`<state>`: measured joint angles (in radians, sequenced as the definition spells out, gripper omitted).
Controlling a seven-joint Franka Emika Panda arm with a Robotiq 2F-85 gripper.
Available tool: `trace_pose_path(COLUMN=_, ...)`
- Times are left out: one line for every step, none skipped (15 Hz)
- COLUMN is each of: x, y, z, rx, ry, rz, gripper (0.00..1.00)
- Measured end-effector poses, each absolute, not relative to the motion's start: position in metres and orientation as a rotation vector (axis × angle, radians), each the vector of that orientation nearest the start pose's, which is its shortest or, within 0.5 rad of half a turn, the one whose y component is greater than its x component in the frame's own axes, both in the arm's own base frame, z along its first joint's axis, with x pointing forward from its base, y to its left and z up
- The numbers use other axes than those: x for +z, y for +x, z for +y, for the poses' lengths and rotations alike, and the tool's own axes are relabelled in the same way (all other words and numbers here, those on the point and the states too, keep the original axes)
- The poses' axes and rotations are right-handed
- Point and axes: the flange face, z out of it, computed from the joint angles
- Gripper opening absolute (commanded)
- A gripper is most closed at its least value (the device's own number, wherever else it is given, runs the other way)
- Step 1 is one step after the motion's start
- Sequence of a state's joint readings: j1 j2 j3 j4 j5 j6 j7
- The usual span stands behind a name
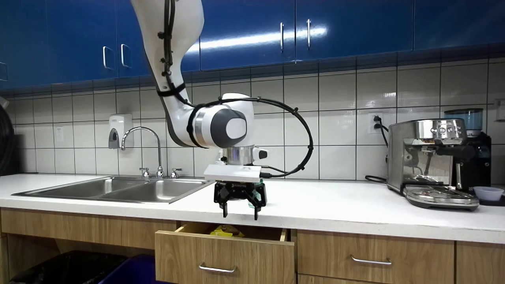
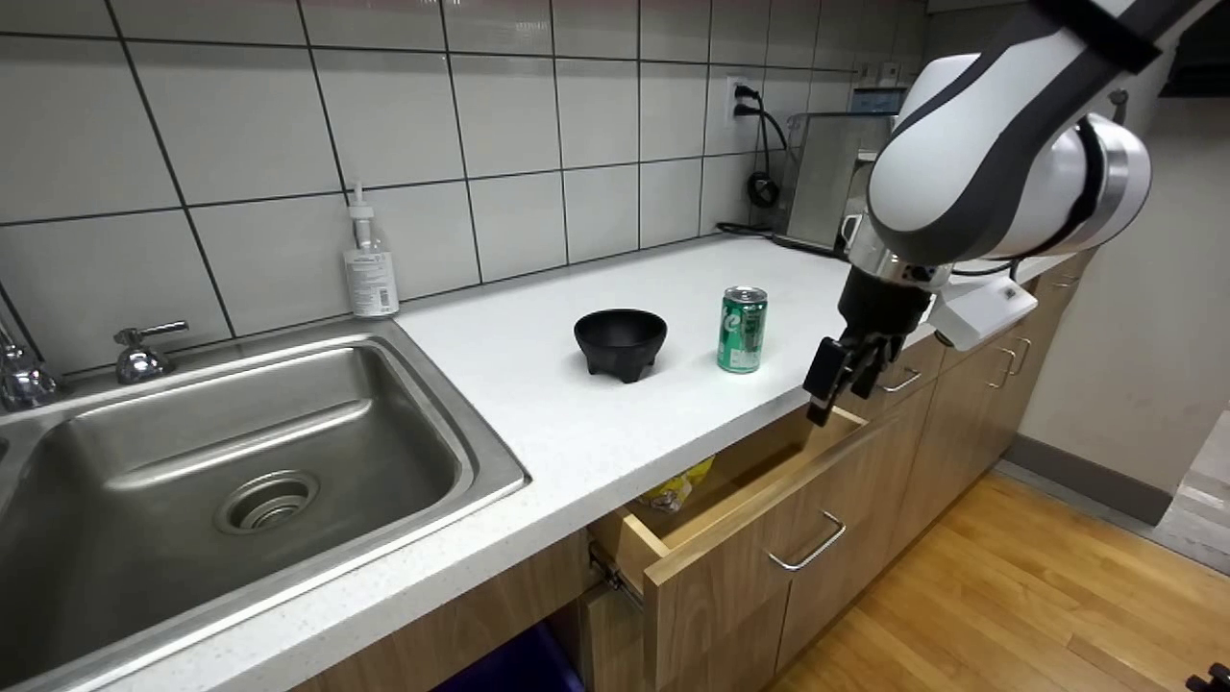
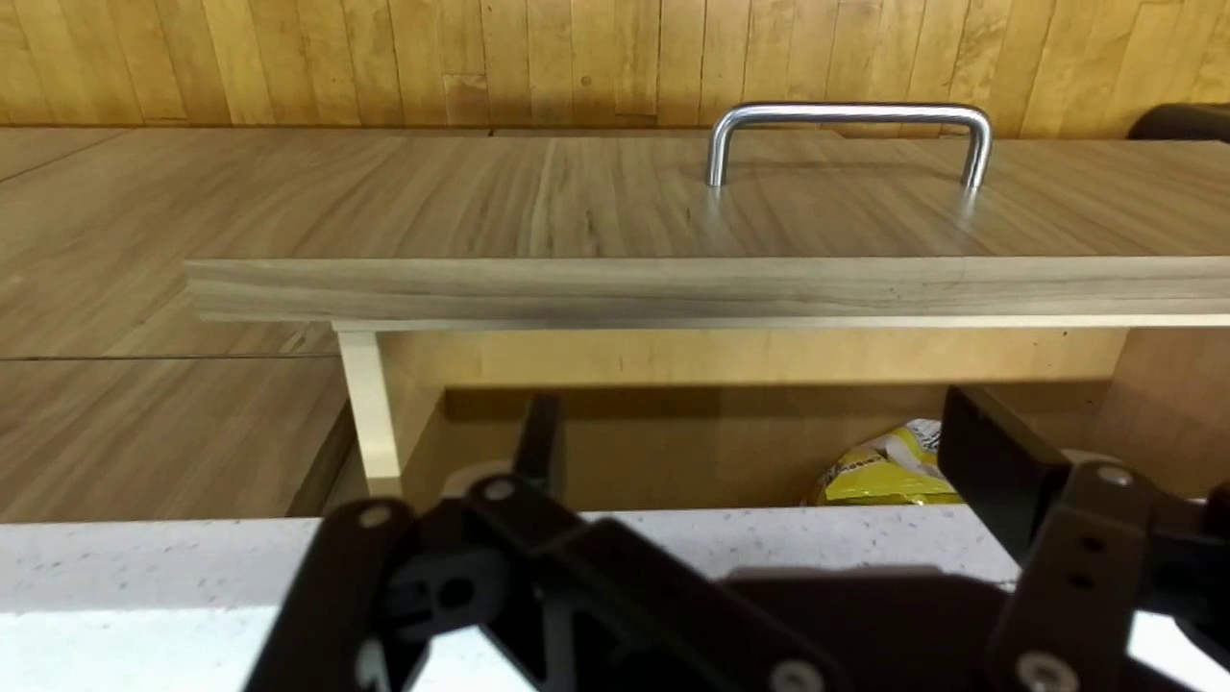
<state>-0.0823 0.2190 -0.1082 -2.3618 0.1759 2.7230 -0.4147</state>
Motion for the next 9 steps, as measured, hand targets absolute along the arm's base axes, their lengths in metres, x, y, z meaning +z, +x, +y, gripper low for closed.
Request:
trace_pose_path(x=0.246, y=0.516, z=-0.104, rx=-0.241, ry=-3.119, rz=-0.129, gripper=1.0)
trace_pose_path(x=0.242, y=0.517, z=-0.102, rx=-0.24, ry=-3.121, rz=-0.142, gripper=1.0)
trace_pose_path(x=0.24, y=0.519, z=-0.101, rx=-0.241, ry=-3.123, rz=-0.153, gripper=1.0)
trace_pose_path(x=0.237, y=0.52, z=-0.1, rx=-0.241, ry=-3.124, rz=-0.159, gripper=1.0)
trace_pose_path(x=0.234, y=0.52, z=-0.099, rx=-0.241, ry=-3.124, rz=-0.161, gripper=1.0)
trace_pose_path(x=0.232, y=0.521, z=-0.099, rx=-0.241, ry=-3.123, rz=-0.161, gripper=1.0)
trace_pose_path(x=0.23, y=0.522, z=-0.099, rx=-0.244, ry=-3.122, rz=-0.162, gripper=1.0)
trace_pose_path(x=0.228, y=0.522, z=-0.099, rx=-0.25, ry=-3.122, rz=-0.164, gripper=1.0)
trace_pose_path(x=0.226, y=0.523, z=-0.099, rx=-0.26, ry=-3.123, rz=-0.167, gripper=1.0)
